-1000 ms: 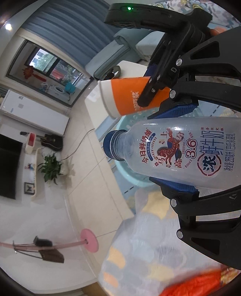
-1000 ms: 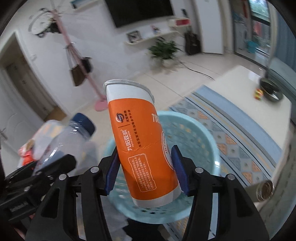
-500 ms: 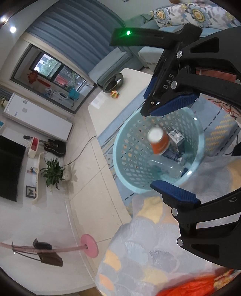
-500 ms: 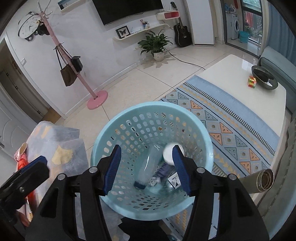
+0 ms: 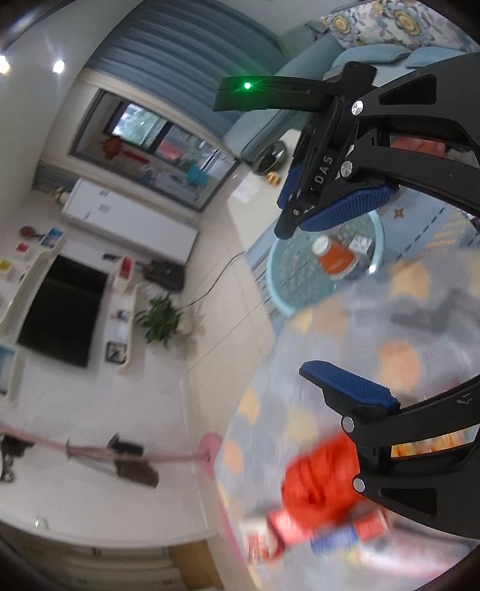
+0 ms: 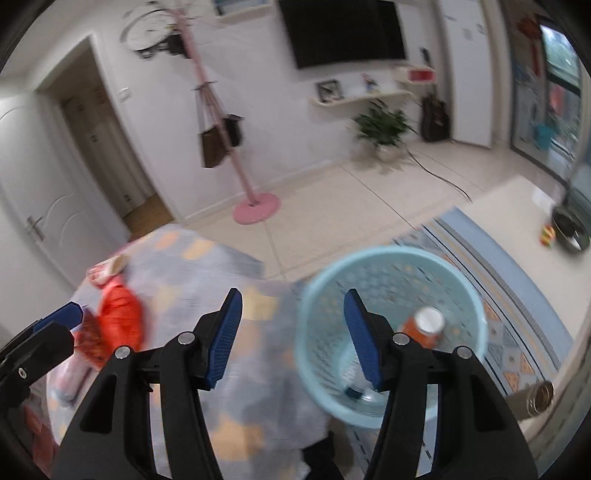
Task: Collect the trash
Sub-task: 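Grasp the red plastic bag with right tool while left tool grasps pink drink bottle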
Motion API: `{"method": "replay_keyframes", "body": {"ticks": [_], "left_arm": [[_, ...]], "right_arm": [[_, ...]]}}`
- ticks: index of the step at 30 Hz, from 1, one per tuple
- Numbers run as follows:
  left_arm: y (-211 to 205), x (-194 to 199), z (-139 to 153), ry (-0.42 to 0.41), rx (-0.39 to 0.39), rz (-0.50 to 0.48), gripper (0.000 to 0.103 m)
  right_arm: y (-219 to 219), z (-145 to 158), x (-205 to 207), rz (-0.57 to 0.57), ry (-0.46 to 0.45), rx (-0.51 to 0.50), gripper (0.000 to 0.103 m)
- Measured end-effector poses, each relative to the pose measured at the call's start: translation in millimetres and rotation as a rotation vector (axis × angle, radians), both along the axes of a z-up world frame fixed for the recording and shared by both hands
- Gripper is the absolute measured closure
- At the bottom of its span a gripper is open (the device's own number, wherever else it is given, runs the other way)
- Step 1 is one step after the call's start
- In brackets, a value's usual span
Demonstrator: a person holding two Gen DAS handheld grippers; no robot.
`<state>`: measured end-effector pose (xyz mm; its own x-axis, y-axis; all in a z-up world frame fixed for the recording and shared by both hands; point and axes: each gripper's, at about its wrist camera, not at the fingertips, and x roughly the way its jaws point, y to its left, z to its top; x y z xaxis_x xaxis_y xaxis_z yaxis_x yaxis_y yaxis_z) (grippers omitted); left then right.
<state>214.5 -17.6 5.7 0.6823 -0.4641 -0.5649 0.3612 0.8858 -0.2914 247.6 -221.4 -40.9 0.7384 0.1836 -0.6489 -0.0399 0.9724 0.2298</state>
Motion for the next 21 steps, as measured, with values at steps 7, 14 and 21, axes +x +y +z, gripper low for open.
{"method": "replay_keyframes", "body": {"ticks": [7, 14, 21], "left_arm": [[99, -45, 11, -0.03, -0.046, 0.212, 0.021], [179, -54, -14, 0.059, 0.037, 0.373, 0.013], [217, -32, -60, 0.191, 0.121, 0.348, 0.013]], "right_arm": [[83, 22, -6, 0.208, -0.05, 0.011, 0.049], [161, 20, 2, 0.365, -0.025, 0.046, 0.049], [207, -11, 35, 0.416, 0.061, 0.0, 0.049]]}}
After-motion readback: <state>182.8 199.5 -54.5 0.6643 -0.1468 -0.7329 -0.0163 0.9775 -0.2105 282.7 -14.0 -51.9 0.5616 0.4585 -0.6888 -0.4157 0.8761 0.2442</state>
